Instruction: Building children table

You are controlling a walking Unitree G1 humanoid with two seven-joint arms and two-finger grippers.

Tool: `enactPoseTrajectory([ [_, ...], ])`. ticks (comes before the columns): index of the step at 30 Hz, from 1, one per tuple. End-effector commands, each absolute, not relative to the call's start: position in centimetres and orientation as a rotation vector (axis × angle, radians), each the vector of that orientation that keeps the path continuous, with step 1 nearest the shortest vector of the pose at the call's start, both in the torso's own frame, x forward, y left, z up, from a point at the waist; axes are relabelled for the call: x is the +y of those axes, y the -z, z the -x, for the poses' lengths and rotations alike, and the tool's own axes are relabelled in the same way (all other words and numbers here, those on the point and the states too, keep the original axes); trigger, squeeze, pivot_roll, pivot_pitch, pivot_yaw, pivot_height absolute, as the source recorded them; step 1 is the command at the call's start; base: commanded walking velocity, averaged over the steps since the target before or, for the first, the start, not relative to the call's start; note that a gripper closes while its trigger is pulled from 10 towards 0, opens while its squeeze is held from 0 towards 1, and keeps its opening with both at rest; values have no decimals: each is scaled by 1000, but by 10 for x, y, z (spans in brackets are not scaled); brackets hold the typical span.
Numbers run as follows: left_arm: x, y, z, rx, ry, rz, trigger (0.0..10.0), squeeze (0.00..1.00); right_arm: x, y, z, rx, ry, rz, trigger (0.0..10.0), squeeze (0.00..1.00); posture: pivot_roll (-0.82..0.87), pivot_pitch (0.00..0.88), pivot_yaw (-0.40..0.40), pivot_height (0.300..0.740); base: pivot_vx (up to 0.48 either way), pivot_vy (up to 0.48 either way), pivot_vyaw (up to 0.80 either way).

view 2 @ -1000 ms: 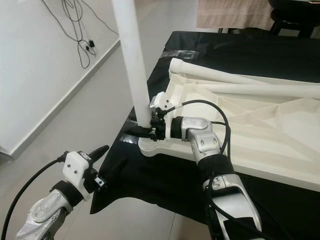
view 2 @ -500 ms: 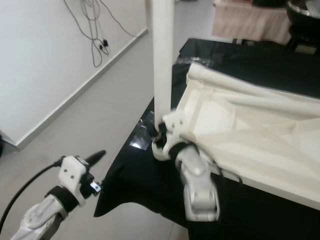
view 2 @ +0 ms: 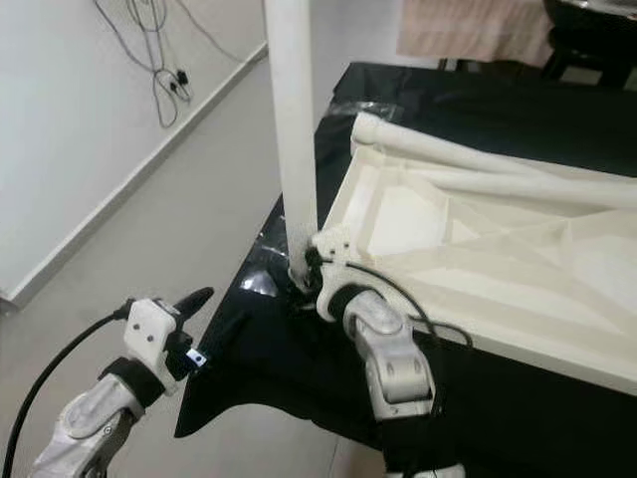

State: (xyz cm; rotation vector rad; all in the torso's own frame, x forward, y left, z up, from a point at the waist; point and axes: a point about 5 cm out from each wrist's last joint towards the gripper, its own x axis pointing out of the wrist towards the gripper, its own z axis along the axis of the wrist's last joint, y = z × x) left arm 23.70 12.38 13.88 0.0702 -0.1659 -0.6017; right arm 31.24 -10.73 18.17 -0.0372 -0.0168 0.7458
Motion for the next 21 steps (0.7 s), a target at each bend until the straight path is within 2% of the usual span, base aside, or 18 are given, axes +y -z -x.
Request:
enactPoseTrajectory([
  [1,123,-134,-236,-148,607,-71,10000,0,-106,-188,-310,-55,-864,30,10000,439,52,135,36,740,0,0,0],
  [2,122,-134,-235,-148,608,-69,10000,0,-111,-192,-312,-68,-934,66,10000,0,51,135,33,740,0,0,0],
  [7,120,-134,-234,-154,608,-61,10000,0,-121,-197,-328,-21,-1129,122,10000,0,56,140,21,740,0,0,0],
  [10,119,-134,-233,-155,607,-60,10000,0,-122,-198,-331,-16,-1145,131,10000,0,56,140,21,740,0,0,0],
  [11,119,-134,-233,-157,606,-59,10000,0,-121,-199,-337,-8,-1155,134,5255,0,60,149,21,740,0,0,0],
  [12,118,-135,-232,-158,605,-59,10000,0,-121,-199,-341,0,-1164,147,0,0,67,155,18,740,0,0,0],
  [21,117,-136,-232,-167,593,-55,10000,0,-130,-196,-342,5,-1178,144,0,0,36,177,8,740,0,0,0],
])
